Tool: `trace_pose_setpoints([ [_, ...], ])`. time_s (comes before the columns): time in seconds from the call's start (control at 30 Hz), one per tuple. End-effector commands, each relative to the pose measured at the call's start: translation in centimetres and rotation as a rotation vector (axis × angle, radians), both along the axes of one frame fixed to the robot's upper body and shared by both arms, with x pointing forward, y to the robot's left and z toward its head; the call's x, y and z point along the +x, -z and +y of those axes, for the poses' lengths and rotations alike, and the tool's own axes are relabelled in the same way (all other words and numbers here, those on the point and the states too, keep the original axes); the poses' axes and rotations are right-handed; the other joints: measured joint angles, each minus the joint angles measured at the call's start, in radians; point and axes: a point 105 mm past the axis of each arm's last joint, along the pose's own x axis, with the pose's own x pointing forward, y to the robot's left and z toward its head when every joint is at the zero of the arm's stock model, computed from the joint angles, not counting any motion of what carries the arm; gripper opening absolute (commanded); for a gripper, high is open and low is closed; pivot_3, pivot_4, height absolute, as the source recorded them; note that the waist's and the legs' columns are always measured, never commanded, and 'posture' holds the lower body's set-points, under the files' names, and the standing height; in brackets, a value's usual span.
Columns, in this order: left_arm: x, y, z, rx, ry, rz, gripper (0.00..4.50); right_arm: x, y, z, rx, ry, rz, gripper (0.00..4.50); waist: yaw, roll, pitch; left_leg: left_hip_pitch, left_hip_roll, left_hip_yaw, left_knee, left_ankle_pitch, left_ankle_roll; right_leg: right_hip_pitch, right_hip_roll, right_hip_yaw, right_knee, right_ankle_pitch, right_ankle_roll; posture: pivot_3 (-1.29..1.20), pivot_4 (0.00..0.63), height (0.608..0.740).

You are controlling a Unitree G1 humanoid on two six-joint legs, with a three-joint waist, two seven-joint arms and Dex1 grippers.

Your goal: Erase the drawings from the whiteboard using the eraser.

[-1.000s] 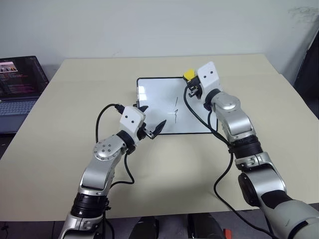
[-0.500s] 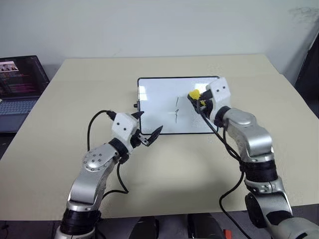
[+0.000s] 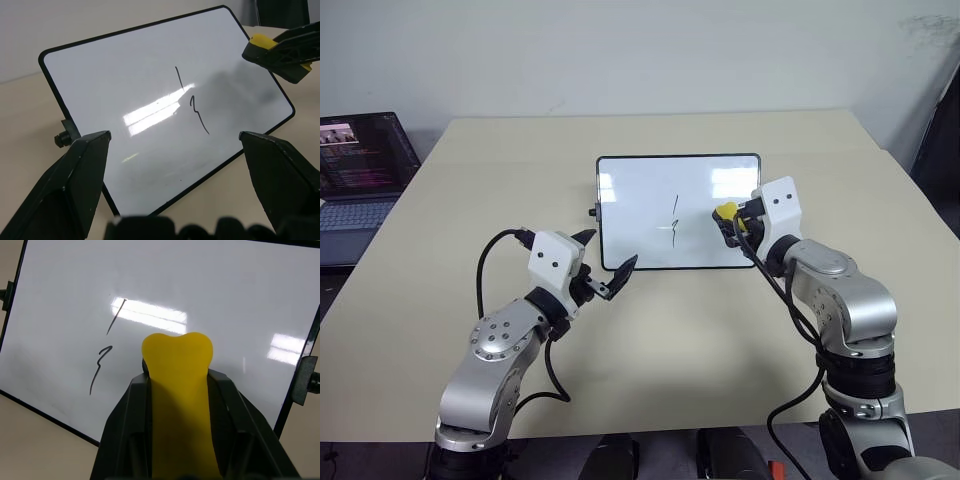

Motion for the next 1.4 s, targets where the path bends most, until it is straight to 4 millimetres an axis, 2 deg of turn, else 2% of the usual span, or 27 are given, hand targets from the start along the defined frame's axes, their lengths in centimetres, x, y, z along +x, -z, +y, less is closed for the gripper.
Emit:
trace_pose_setpoints([
  [0.03, -0.4, -1.1, -0.3, 0.006, 0.018, -0.046, 4.5, -0.1, -1.6, -0.1, 0.003, -0.004, -0.063, 1.14, 0.0, 0.0, 0.0, 0.0, 0.0, 0.0, 0.0, 0.0, 0.0, 0.0, 0.0, 0.0, 0.0, 0.0, 0.0, 0.0, 0.15, 0.74],
  [0.17, -0.3, -1.1, -0.3, 0.009, 0.019, -0.05, 4.5, 0.0, -1.6, -0.1, -0.002, -0.001, -0.065, 1.14, 0.0, 0.0, 0.0, 0.0, 0.0, 0.0, 0.0, 0.0, 0.0, 0.0, 0.0, 0.0, 0.0, 0.0, 0.0, 0.0, 0.15, 0.74],
  [0.3, 0.0, -1.2, 0.2, 0.028, 0.006, -0.06, 4.5, 0.4, -2.4, 0.0, -0.031, -0.008, -0.12, 1.14, 0.0, 0.0, 0.0, 0.0, 0.0, 0.0, 0.0, 0.0, 0.0, 0.0, 0.0, 0.0, 0.0, 0.0, 0.0, 0.0, 0.15, 0.74],
  [0.43, 1.2, -0.8, 0.7, 0.062, -0.003, -0.057, 4.5, 1.3, -3.4, 1.3, -0.076, -0.043, -0.206, 1.14, -0.001, 0.0, 0.0, 0.0, 0.0, 0.0, 0.0, 0.0, 0.0, 0.0, 0.0, 0.0, 0.0, 0.0, 0.0, 0.0, 0.15, 0.74],
  [0.6, 2.2, 1.1, -0.3, 0.066, 0.049, -0.018, 4.5, 2.7, -3.2, 3.3, -0.105, -0.089, -0.267, 1.14, -0.001, 0.0, 0.0, 0.0, 0.0, 0.001, 0.0, 0.001, -0.001, 0.0, 0.0, 0.0, -0.001, 0.0, 0.0, 0.0, 0.15, 0.74],
  [0.87, 1.8, 3.0, -2.6, 0.056, 0.148, 0.01, 4.5, 4.8, -3.7, 5.2, -0.144, -0.123, -0.365, 1.14, -0.003, 0.0, 0.0, 0.0, 0.0, 0.001, -0.001, 0.001, -0.001, -0.001, 0.0, 0.0, -0.001, 0.0, 0.0, 0.0, 0.15, 0.74],
  [1.1, 1.9, 3.0, -2.7, 0.064, 0.141, -0.004, 4.5, 5.9, -4.4, 6.1, -0.165, -0.132, -0.439, 1.14, -0.002, 0.0, 0.0, 0.0, 0.0, 0.001, -0.001, 0.001, -0.001, -0.001, 0.0, 0.001, -0.001, 0.0, 0.0, 0.0, 0.15, 0.74],
  [1.23, 2.2, 2.8, -2.0, 0.071, 0.099, -0.022, 4.5, 6.4, -5.0, 6.9, -0.165, -0.142, -0.467, 1.14, -0.003, 0.0, 0.0, 0.0, 0.0, 0.001, -0.001, 0.001, -0.001, -0.001, 0.0, 0.001, -0.001, 0.0, 0.0, 0.0, 0.15, 0.74],
  [1.4, 2.3, 2.7, -1.7, 0.081, 0.086, -0.029, 4.5, 6.9, -4.9, 7.3, -0.175, -0.147, -0.474, 1.14, -0.002, 0.0, 0.0, 0.0, 0.0, 0.001, -0.001, 0.001, -0.001, -0.001, 0.0, 0.001, -0.001, 0.0, 0.0, 0.0, 0.15, 0.74],
])
